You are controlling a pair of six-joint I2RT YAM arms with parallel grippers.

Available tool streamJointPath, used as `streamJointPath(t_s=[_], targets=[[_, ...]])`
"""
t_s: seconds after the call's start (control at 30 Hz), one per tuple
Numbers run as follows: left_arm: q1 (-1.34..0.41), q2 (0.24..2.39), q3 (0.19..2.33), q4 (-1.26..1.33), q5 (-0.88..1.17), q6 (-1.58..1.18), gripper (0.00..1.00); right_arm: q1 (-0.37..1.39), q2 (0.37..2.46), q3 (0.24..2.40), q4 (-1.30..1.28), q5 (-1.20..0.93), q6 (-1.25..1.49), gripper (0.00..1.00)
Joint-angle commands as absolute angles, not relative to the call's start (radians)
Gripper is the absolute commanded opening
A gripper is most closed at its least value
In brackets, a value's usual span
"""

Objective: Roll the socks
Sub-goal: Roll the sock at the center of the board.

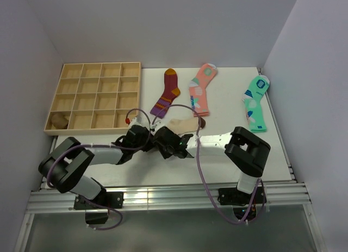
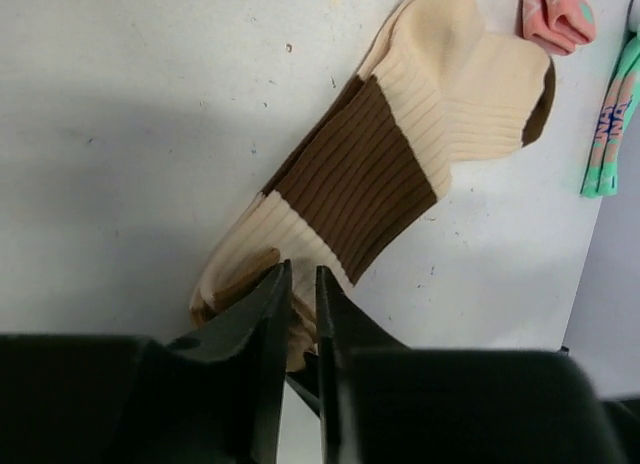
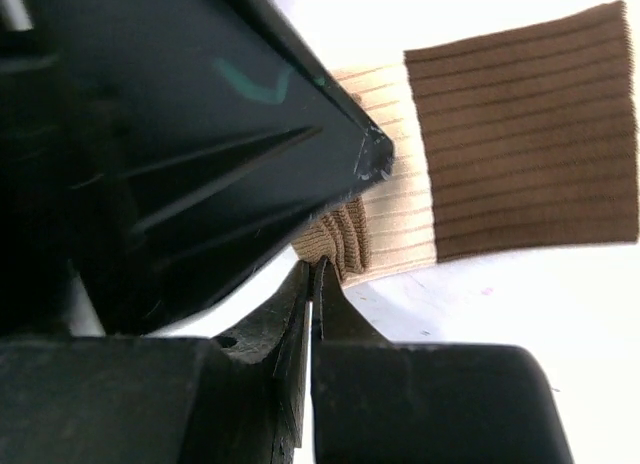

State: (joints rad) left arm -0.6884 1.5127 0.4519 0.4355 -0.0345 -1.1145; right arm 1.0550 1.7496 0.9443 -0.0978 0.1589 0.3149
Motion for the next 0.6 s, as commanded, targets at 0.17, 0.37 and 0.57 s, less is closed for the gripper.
streamJointPath(t_s=[0.17,0.37,0.57], targets=[[-0.698,1.244,0.468,0.177,-0.240,-1.164,0.57,0.944,1.764,0.891,-0.115,-0.271,0.434,0.00],[-0.699,1.131,0.460,0.063,-0.298,-1.193,0.72,0.832,1.752,0.830,0.030,-0.498,0.524,0.00],[-0.699,1.158,0.445,0.038,-0.232,-1.226,0.70,0.739,1.790,0.775,0.176,-0.672,0.612,0.00]])
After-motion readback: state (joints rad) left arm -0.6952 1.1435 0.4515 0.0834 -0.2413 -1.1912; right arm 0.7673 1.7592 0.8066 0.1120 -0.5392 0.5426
